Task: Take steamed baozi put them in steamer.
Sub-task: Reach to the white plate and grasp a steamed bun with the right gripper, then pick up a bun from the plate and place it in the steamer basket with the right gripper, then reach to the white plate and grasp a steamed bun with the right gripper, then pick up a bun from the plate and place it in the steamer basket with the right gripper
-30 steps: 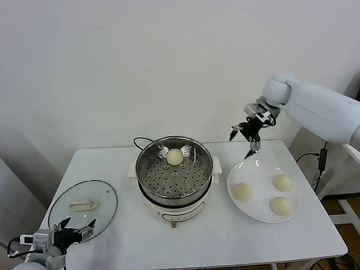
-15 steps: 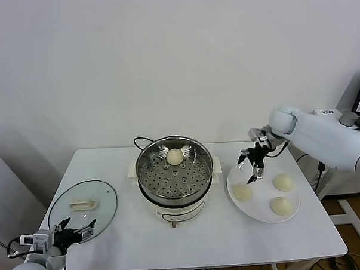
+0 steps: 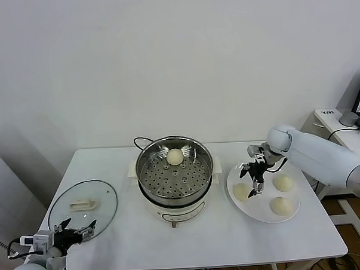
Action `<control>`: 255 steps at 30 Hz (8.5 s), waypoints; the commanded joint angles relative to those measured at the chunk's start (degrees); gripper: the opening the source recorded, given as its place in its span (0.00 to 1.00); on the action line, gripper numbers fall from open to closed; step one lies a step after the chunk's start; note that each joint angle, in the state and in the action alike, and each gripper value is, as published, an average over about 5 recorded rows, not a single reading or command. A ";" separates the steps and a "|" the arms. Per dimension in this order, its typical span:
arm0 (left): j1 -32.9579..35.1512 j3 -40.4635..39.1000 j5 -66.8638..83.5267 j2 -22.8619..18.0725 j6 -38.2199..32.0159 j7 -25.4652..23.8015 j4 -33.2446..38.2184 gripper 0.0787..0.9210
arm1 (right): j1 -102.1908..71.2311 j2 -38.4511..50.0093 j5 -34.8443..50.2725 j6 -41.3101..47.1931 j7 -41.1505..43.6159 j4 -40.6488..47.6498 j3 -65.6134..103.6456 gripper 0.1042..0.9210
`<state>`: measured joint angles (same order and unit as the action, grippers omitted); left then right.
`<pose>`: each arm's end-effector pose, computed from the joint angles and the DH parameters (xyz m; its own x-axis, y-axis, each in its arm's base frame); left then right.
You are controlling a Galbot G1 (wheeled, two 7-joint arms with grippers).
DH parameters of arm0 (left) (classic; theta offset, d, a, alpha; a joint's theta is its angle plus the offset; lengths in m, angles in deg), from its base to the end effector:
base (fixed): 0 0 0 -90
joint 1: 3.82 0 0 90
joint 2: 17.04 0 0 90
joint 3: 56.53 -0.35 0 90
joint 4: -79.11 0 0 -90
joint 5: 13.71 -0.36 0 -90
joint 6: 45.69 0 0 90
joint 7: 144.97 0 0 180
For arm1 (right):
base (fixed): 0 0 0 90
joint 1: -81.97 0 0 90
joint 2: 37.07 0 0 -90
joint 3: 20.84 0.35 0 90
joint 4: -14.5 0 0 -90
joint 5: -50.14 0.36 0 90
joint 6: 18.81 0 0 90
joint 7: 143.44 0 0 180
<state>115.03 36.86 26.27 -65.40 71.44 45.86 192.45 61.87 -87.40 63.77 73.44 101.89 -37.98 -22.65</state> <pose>0.2205 0.1524 -0.2836 -0.8139 0.0108 0.5810 0.0685 0.9946 0.0776 0.5795 -0.1437 -0.2217 -0.0141 -0.2640 0.9644 -0.9960 -0.0810 -0.0368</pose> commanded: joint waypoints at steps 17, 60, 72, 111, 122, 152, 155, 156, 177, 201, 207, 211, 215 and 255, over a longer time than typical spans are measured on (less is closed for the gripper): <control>0.30 0.12 -0.04 -0.09 -0.13 0.08 -0.15 0.88 | -4.23 -1.27 -4.62 -0.10 -0.65 1.28 4.18 0.49; -0.43 -0.20 -0.04 0.36 -0.04 0.29 0.18 0.88 | 26.45 -13.65 36.39 17.62 -6.26 -12.97 -11.06 0.47; -0.48 -0.37 -0.03 0.29 -0.10 0.23 0.04 0.88 | 21.53 -21.14 33.81 20.14 -11.58 -10.47 -11.94 0.47; -0.18 -0.18 0.08 0.17 -0.54 0.28 -0.32 0.88 | 18.98 -23.78 28.40 22.92 -13.85 -7.67 -11.11 0.87; -0.09 -0.03 0.04 0.00 -0.41 0.33 0.39 0.88 | 33.46 -3.80 25.06 15.31 1.50 -15.83 -17.30 0.88; 0.07 0.18 0.17 0.35 -0.19 0.36 0.68 0.88 | 5.17 17.60 -5.59 -4.13 9.04 -13.61 -0.81 0.88; 0.04 0.13 0.16 0.34 -0.17 0.35 0.66 0.88 | 1.96 17.01 -7.28 -4.98 8.59 -12.38 1.53 0.88; 0.03 0.11 0.16 0.34 -0.17 0.35 0.65 0.88 | 0.99 16.82 -7.75 -5.13 8.37 -12.04 2.25 0.88; 0.34 -0.18 -0.07 0.22 -0.19 0.33 0.61 0.88 | -7.78 12.92 -16.90 -7.54 6.34 -6.21 11.35 0.88; 0.61 -0.32 -0.42 0.00 -0.38 0.35 0.28 0.88 | -8.99 10.54 -17.49 -5.93 8.35 -4.01 12.55 0.52; 0.56 -0.27 -0.42 -0.21 -0.25 0.49 0.45 0.88 | -5.17 11.02 -16.05 -6.70 9.37 -4.75 10.50 0.50; 0.56 -0.29 -0.43 -0.23 -0.20 0.56 0.58 0.88 | 3.32 11.29 -12.00 -7.68 10.18 -6.15 5.53 0.49; 0.49 -0.44 -0.43 -0.24 -0.19 0.58 0.63 0.88 | 13.94 8.94 -7.47 -10.20 10.65 -6.27 1.35 0.49; -0.09 -1.14 -0.30 0.17 -0.40 0.44 0.92 0.88 | 19.50 -22.67 -5.26 -43.23 12.54 -13.62 0.03 0.50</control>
<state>114.92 35.72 25.95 -65.20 71.09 46.33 193.40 81.60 -107.51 60.46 34.42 114.16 -46.75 -21.04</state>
